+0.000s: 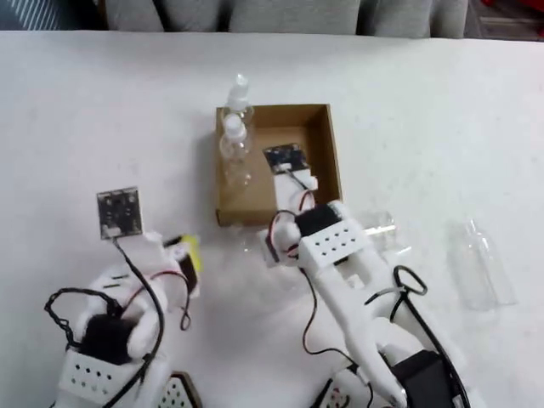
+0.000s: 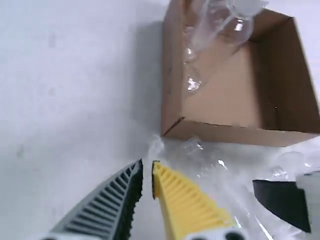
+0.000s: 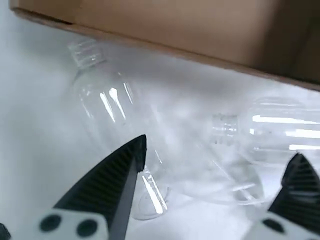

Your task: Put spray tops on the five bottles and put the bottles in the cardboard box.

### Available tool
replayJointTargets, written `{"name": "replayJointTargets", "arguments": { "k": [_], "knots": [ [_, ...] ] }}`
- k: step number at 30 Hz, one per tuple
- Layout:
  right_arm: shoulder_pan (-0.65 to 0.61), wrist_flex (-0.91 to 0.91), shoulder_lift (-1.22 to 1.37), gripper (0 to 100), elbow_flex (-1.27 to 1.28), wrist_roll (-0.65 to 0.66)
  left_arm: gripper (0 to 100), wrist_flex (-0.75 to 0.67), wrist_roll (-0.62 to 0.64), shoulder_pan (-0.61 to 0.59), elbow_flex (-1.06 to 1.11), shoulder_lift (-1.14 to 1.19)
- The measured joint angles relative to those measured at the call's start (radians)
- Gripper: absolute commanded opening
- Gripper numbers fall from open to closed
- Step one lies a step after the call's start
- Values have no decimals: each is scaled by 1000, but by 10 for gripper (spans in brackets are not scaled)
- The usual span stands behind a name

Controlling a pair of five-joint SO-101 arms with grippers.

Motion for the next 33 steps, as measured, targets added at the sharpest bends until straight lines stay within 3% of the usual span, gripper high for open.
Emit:
{"name": "replayJointTargets", "arguments": {
  "k": [5,14,17,23,28,33],
  "knots": [
    [9,0,0,380,0,5,222,-12,34,84,-3,9],
    [12,0,0,380,0,6,230,-51,153,265,-3,210],
    [12,0,0,380,0,6,240,-51,198,265,-3,216],
    [21,0,0,379,0,37,402,34,209,176,-63,213],
    [21,0,0,379,0,54,307,103,215,212,-71,198],
    [21,0,0,379,0,54,297,-21,264,209,-14,247]
  ]
}}
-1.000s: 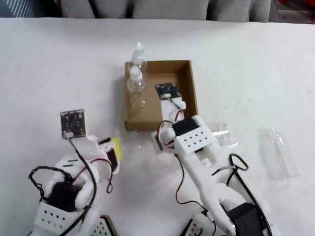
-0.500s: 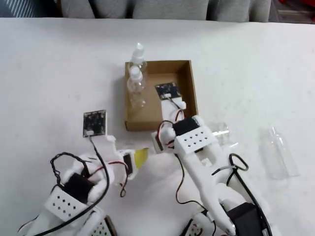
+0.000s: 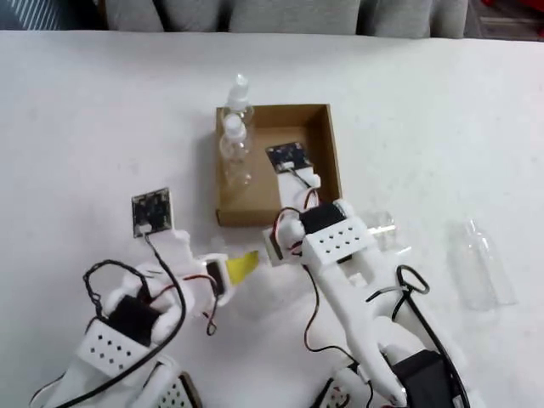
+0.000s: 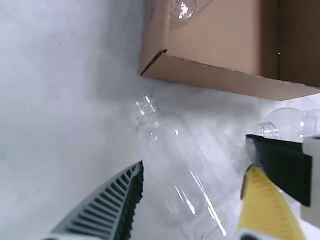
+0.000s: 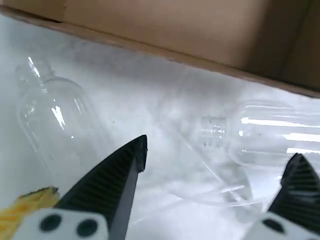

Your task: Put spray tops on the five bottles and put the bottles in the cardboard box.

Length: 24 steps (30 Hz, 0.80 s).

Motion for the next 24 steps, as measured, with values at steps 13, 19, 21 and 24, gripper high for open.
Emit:
{"name": "replayJointTargets", "arguments": {
  "k": [13,19,21,24],
  "knots": [
    [0,0,0,379,0,6,328,-144,12,6,3,319],
    [0,0,0,379,0,6,321,-255,40,9,2,460],
    [0,0,0,379,0,6,321,-269,41,9,2,471],
    [0,0,0,379,0,6,321,-276,43,11,0,483]
  ]
}}
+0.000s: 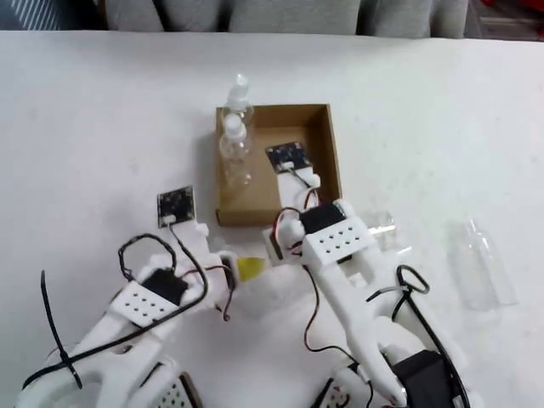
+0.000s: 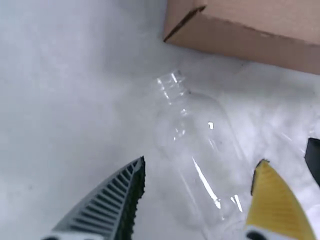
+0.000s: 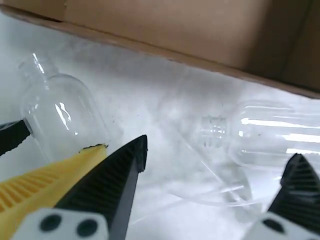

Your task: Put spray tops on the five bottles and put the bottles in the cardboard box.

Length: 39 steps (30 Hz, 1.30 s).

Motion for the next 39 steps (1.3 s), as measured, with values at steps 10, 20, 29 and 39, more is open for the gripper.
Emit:
{"name": "replayJointTargets", "arguments": {
  "k": [10,20,29,39],
  "knots": [
    [38,0,0,379,0,2,320,0,0,0,0,2],
    [38,0,0,379,0,2,67,-2,2,-18,-11,2],
    [38,0,0,379,0,2,50,-5,-49,-127,-15,-2],
    [38,0,0,379,0,2,50,-5,-196,-287,-17,-3]
  ]
}}
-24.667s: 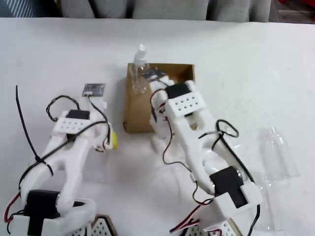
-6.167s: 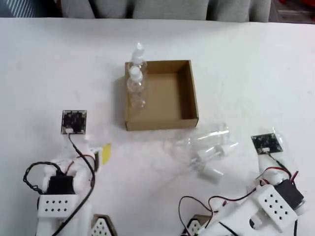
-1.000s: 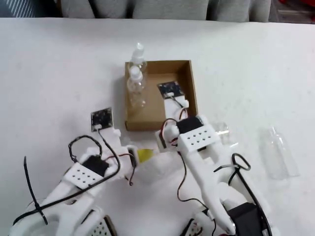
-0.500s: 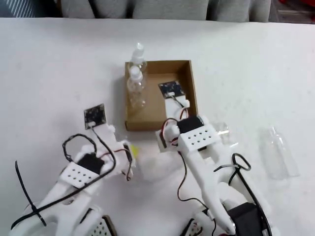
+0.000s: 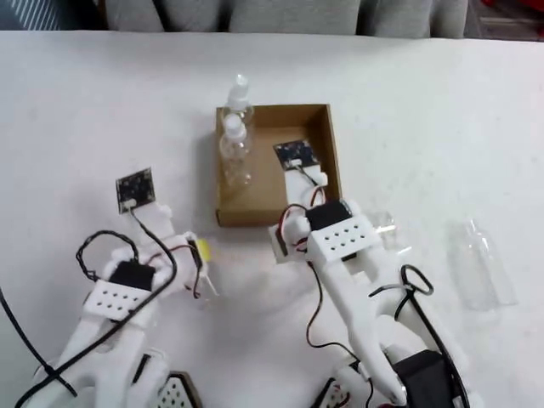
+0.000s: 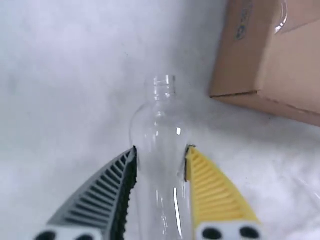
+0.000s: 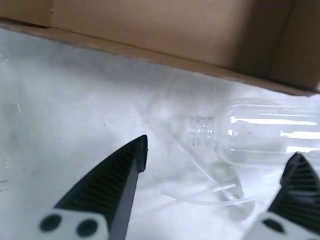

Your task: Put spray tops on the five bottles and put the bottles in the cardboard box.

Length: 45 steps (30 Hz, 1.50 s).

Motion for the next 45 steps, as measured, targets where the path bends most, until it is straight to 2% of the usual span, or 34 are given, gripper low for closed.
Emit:
{"name": "replayJointTargets", "arguments": {
  "k": [3,8,10,21,28,32,38,45],
  "knots": [
    [0,0,0,379,0,0,88,0,-29,-6,-2,0],
    [0,0,0,379,0,0,294,0,-92,-9,-2,0],
    [0,0,0,379,0,0,334,0,-92,-21,3,0],
    [0,2,0,379,0,0,335,77,-95,-44,74,25],
    [-2,15,0,379,0,0,336,169,-95,-64,23,31],
    [-2,15,0,379,0,0,336,264,-95,-104,-75,31],
    [0,15,0,379,0,32,336,448,-252,-109,-235,31],
    [6,15,0,379,0,44,338,483,-298,-106,-322,31]
  ]
}}
